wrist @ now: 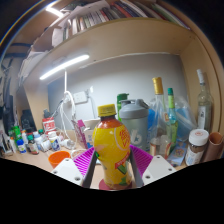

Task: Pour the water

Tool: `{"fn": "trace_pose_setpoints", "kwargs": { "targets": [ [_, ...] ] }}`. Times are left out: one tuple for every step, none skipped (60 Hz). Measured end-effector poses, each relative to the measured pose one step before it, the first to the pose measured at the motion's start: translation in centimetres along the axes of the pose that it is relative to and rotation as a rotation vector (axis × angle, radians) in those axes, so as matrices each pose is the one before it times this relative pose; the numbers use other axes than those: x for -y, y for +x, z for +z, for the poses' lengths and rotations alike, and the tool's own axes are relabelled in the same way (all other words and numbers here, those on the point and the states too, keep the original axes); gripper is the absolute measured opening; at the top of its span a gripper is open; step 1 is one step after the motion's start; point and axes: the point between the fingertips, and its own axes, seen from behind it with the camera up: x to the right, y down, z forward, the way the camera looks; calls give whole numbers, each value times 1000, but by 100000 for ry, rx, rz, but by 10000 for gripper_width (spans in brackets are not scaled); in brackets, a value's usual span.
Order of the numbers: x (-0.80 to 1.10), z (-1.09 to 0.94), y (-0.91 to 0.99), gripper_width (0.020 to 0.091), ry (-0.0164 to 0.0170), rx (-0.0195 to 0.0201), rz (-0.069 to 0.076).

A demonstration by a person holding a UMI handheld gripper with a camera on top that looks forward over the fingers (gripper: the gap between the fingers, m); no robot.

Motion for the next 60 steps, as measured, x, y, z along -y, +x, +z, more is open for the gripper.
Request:
{"fn": "trace_pose_setpoints", "kwargs": {
  "targets": [
    [-182,-48,206,633,-654,-567,64],
    [-96,-110,45,663,-889,-787,348],
    [-88,-138,91,694,-689,-653,283],
    [-16,-168,91,730,-447,-532,327],
    [34,-189,80,723,-184,-408,329],
    [85,-226,124,777,-21,-567,368],
    [26,-264,124,792,-335,-632,365],
    [-32,-298,117,807,-546,-574,325],
    [-119,-256,83,812,-748,-586,201],
    [-161,-322,86,809,-944,-514,75],
    [-148,-366,40,809,-877,-402,-37],
    [-100,-401,-22,809,-656,-170,-170],
    [-59,-440,-105,809,-412,116,-374],
    [-7,-425,-147,812,-210,362,-607],
    [6,-505,-185,812,56,457,-680],
    [22,-524,-178,810,160,385,-567],
    [11,-476,-104,812,-28,17,-413],
    [-54,-510,-117,811,-188,-35,-434],
    [-100,-525,-86,810,-466,-184,-418],
    [-98,-552,-86,811,-512,-235,-460],
    [-45,-572,-122,808,-374,-155,-632],
    [-17,-613,-179,810,-190,-59,-689],
    [-6,-700,-205,810,-85,39,-730],
    [-24,-700,-200,810,-41,-64,-784],
    [-14,-735,-255,811,113,-132,-767],
    [34,-734,-225,814,208,-10,-816],
    [59,-753,-246,812,288,66,-773],
    [39,-733,-229,813,283,18,-724],
    [36,-777,-194,813,249,-138,-679],
    [31,-804,-192,813,301,-202,-646],
    [84,-826,-229,812,348,-88,-609],
    [47,-803,-207,813,469,-122,-508],
    [34,-819,-161,811,252,-185,-447],
    [-13,-796,-96,809,210,-385,-183],
    [-60,-799,-47,804,-14,-663,89],
    [-96,-801,-49,803,-190,-633,396],
    [-104,-783,-130,804,-277,-389,407],
    [-98,-778,-181,804,-245,-118,422],
    [-52,-746,-213,805,-64,161,416],
    [-48,-711,-218,803,88,238,521],
    [-1,-693,-102,803,80,378,603],
    [-63,-649,-127,804,131,74,639],
    [-19,-750,-221,804,-13,75,522],
    [13,-637,-229,804,179,313,338],
    [22,-621,-182,803,315,439,197],
    [-1,-564,-151,803,227,318,82],
    [-21,-553,-96,803,83,73,-24],
    [-48,-527,-52,802,-22,-125,-131],
    [-28,-489,-19,804,6,-273,-171],
    [-36,-460,-1,804,53,-385,-235],
    [-14,-302,-25,803,140,-439,-214],
    [1,-433,92,803,-6,-678,-199],
    [-11,-389,76,804,4,-624,-206],
    [-40,-371,64,803,24,-639,-211],
    [-30,-356,87,803,84,-619,-291],
    [-12,-291,85,802,141,-519,-258],
    [-2,-258,43,800,153,-384,-207],
    [-32,-250,14,801,103,-243,-237],
    [-14,-191,42,801,58,-34,-235],
    [-59,-192,-24,802,-40,-155,-189]
  ]
}}
